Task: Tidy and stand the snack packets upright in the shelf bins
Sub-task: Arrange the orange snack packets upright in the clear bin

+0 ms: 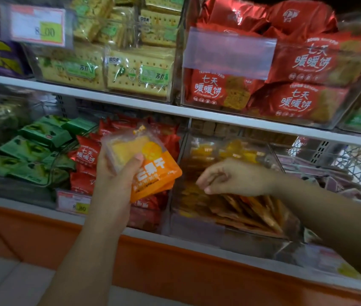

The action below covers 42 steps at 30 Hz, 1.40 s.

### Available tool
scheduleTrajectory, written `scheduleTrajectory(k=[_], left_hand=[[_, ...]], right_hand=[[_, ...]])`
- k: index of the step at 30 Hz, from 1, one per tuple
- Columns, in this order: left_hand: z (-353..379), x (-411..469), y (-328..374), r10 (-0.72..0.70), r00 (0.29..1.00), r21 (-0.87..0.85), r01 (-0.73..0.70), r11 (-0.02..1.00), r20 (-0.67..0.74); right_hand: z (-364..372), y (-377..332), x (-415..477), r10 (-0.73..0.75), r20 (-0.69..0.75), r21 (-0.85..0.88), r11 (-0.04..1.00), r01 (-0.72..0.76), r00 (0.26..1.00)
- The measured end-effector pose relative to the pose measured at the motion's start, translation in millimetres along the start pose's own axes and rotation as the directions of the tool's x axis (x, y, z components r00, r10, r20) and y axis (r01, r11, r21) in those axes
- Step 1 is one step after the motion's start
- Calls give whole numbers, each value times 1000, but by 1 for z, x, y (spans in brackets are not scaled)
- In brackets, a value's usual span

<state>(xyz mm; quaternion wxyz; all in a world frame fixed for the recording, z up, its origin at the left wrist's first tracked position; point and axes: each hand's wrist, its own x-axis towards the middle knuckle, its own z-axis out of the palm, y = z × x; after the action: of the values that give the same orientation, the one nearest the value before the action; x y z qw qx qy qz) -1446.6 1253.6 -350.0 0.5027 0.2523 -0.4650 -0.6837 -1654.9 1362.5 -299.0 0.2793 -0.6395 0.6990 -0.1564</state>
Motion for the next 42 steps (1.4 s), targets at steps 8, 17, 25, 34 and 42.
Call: scheduleTrajectory(k=[8,17,25,34,42], left_hand=[[1,12,-7,9,999,40,-7,999,-48],[5,16,-10,24,998,85,-19,996,-61],[13,11,-9,-63,997,81,67,995,-46],[14,7,3,-79,996,-5,79,997,-35],[36,1,3,8,972,308,-82,948,234]], right_hand=[[10,16,60,48,153,-624,780,59,987],[19,35,69,-119,57,-753,646,121,991],[22,44,77,-163,-42,-755,652,75,986],[-11,59,79,-88,-273,-670,732,-124,958],[-21,65,80,-57,-357,-560,812,-165,932]])
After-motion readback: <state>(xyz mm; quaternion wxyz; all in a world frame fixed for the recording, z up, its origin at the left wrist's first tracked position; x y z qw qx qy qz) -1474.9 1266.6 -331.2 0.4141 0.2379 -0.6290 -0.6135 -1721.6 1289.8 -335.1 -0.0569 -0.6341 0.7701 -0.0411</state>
